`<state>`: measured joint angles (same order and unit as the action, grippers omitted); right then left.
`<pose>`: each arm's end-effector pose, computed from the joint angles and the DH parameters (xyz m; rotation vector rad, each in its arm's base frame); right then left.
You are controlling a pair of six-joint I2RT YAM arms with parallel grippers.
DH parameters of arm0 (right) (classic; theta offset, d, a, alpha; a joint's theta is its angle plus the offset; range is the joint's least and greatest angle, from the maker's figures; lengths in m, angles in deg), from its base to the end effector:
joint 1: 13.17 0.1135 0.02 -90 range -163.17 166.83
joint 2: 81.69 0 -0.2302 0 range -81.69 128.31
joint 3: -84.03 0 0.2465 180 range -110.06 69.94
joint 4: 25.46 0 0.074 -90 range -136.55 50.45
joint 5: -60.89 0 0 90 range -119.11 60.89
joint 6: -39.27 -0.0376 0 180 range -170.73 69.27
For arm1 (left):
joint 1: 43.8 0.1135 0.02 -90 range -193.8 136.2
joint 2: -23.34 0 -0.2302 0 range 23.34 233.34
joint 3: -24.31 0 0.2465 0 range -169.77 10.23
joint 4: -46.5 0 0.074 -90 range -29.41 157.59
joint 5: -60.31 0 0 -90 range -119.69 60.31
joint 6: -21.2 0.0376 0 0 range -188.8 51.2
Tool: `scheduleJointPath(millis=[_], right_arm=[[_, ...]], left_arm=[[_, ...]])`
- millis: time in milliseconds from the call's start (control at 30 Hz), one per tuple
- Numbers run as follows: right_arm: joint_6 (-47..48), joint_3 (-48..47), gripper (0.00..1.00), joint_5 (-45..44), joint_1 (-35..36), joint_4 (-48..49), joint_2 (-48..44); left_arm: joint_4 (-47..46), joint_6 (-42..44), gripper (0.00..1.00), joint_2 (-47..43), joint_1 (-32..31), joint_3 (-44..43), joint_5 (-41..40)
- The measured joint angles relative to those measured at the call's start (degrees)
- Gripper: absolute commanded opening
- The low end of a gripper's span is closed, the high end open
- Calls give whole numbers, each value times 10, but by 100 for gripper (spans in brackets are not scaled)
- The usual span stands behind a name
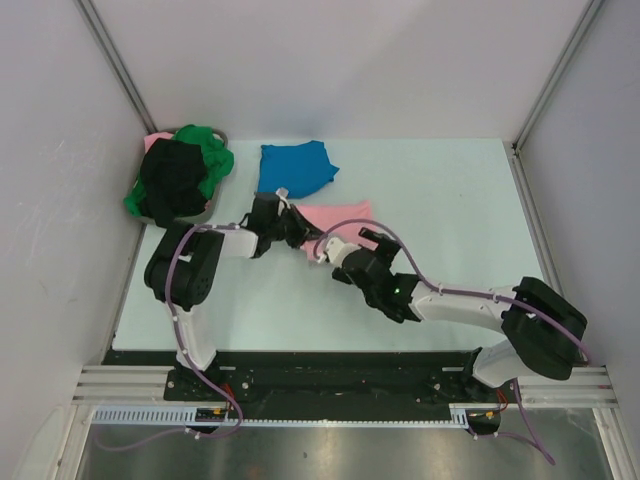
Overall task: Fold and stack the t-shirts
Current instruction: Neatly place the folded tshirt to the corner
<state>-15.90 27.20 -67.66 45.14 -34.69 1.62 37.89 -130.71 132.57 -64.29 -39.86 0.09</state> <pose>0.1764 0.2411 0.1719 -1.2348 1.6746 -0.4876 0.3267 -0.1420 0.0930 -0.5573 2.4009 -1.3006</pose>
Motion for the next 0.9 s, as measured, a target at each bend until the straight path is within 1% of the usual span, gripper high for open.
scheduleJointPath(millis=[67, 133, 233, 300, 333, 400, 500, 600, 667, 733, 900], right_arm=[[-42, -16, 100, -42, -12, -5, 0], [-105, -48, 100, -69, -32, -39, 0], [-207, -91, 100, -84, -67, -89, -2], [-282, -101, 100, -85, -88, -116, -8], [-318, -102, 100, -78, -99, -129, -11], [-381, -102, 100, -51, -119, -154, -14], [-442, -102, 100, -4, -137, -174, -13], [-483, -102, 100, 35, -139, -180, -9], [-498, -102, 100, 54, -137, -180, 2], [-508, -102, 100, 67, -135, -180, 16], [-520, -102, 100, 84, -131, -179, 44]], left_arm=[[45, 31, 0, 0, 3, -49, -6], [92, 64, 0, 6, 7, -108, -7], [165, 121, 0, 50, 12, -237, -6], [208, 155, 0, 90, 15, -327, -5], [217, 166, 0, 106, 16, -356, -5], [268, 195, 0, 148, 18, -437, 2], [353, 239, 0, 225, 21, -589, 5], [417, 270, 0, 285, 26, -713, 7], [447, 284, 0, 312, 32, -767, 10], [464, 292, 0, 328, 40, -794, 19], [475, 305, 0, 345, 63, -808, 53]])
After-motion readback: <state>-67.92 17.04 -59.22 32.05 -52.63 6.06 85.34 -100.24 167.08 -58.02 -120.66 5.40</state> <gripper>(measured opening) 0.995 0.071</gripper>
